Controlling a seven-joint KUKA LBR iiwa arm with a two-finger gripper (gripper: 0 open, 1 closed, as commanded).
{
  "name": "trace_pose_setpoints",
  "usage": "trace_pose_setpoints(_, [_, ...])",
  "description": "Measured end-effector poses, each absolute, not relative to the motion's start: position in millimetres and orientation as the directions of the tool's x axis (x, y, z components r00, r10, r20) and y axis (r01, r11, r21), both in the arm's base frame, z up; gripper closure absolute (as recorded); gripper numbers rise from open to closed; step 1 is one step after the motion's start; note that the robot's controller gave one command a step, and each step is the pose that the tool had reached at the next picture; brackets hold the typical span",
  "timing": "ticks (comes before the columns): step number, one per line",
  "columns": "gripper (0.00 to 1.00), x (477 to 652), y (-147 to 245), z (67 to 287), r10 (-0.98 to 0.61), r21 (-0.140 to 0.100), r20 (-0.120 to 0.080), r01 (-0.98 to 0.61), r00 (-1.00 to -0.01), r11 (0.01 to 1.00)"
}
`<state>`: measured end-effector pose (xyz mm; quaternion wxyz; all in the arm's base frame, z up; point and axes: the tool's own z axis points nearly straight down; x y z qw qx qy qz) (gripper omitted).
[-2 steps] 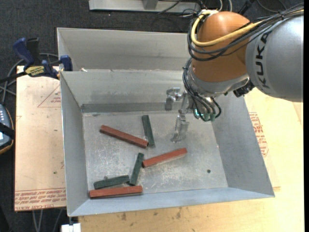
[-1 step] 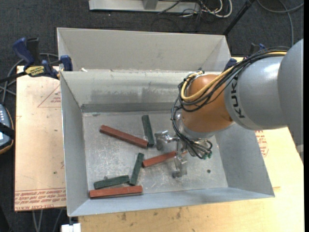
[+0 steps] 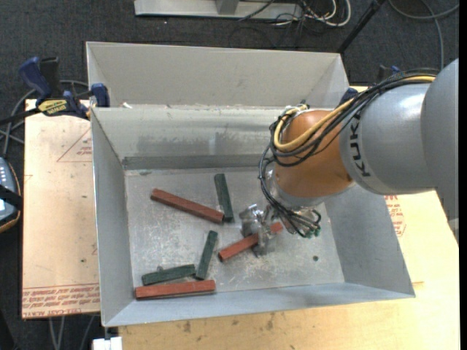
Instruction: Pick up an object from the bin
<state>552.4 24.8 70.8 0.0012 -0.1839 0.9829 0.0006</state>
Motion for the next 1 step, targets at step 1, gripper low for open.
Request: trace_pose_setpoints(1, [1.00,529.9,77.9,214.1,-0.756,-0.003,-0.007,-0.756,-0.655,0.655])
